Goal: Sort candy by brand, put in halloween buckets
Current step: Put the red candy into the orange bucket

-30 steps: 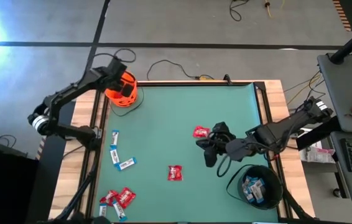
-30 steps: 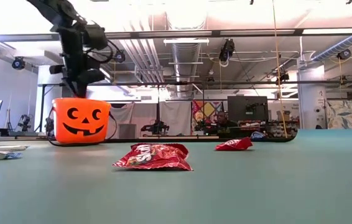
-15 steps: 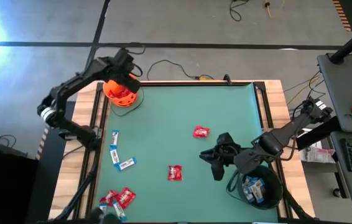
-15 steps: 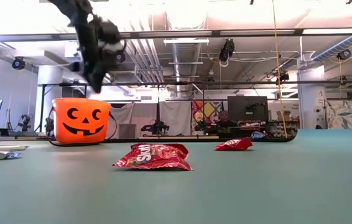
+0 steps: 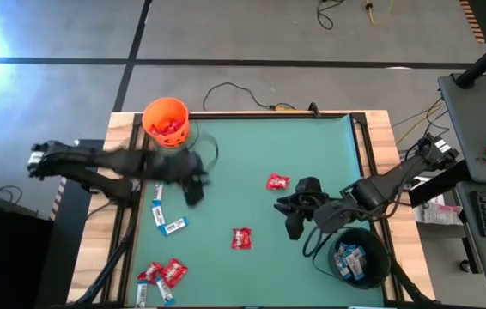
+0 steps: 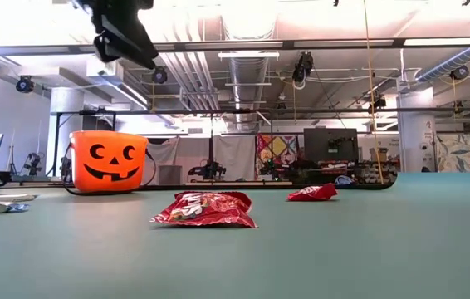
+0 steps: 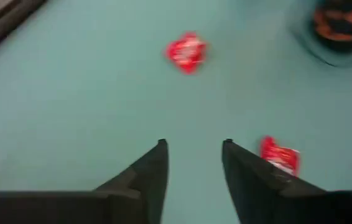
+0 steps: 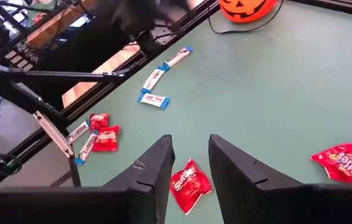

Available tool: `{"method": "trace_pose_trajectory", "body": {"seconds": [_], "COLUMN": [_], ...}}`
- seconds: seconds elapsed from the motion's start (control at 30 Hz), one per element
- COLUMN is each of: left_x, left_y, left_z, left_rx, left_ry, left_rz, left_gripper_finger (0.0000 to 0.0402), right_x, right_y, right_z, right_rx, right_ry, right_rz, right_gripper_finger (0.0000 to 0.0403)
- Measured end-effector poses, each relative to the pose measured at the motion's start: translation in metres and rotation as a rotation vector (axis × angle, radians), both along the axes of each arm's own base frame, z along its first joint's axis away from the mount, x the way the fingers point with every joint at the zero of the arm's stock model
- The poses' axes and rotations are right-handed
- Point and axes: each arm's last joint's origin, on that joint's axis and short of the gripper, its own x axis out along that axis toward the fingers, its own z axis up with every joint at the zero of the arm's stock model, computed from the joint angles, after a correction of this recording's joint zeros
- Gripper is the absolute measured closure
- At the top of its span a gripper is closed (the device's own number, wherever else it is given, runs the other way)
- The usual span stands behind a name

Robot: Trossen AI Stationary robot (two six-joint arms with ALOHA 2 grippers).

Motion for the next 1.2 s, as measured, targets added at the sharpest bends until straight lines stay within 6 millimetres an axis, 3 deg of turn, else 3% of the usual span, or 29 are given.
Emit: {"method": "trace_pose_trajectory", "body": {"seconds": [0.17,0.33,0.43,0.63,0.77,0.93,1.2], "left_x": [0.005,0.005,0.01,0.025,0.035,0.053,0.095], "left_y": [-0.072,-0.111,-0.12,-0.125,-0.131,-0.141,-0.166], "left_z": [-0.06,-0.103,-0.12,-0.133,-0.149,-0.186,-0.219], "left_rx": [0.154,0.122,0.075,0.109,0.127,0.155,0.189], "left_ry": [-0.113,-0.195,-0.188,-0.236,-0.241,-0.226,-0.147], "left_rz": [-0.196,-0.203,-0.178,-0.204,-0.216,-0.265,-0.251], "left_gripper_finger": [0.0193,0.0143,0.0121,0.0097,0.0095,0.0095,0.0095], "right_x": [0.004,0.006,0.01,0.019,0.02,0.028,0.057], "right_y": [-0.009,-0.012,-0.011,-0.019,-0.034,-0.049,-0.065], "right_z": [0.0,0.004,0.004,-0.007,-0.022,-0.04,-0.078], "right_rx": [0.003,-0.027,-0.054,-0.06,0.012,0.111,0.15], "right_ry": [-0.003,-0.043,-0.044,0.023,0.143,0.304,0.47], "right_rz": [-0.039,-0.112,-0.118,-0.168,-0.226,-0.193,-0.138], "right_gripper_finger": [0.027,0.0237,0.0217,0.0177,0.0148,0.0109,0.0072]}}
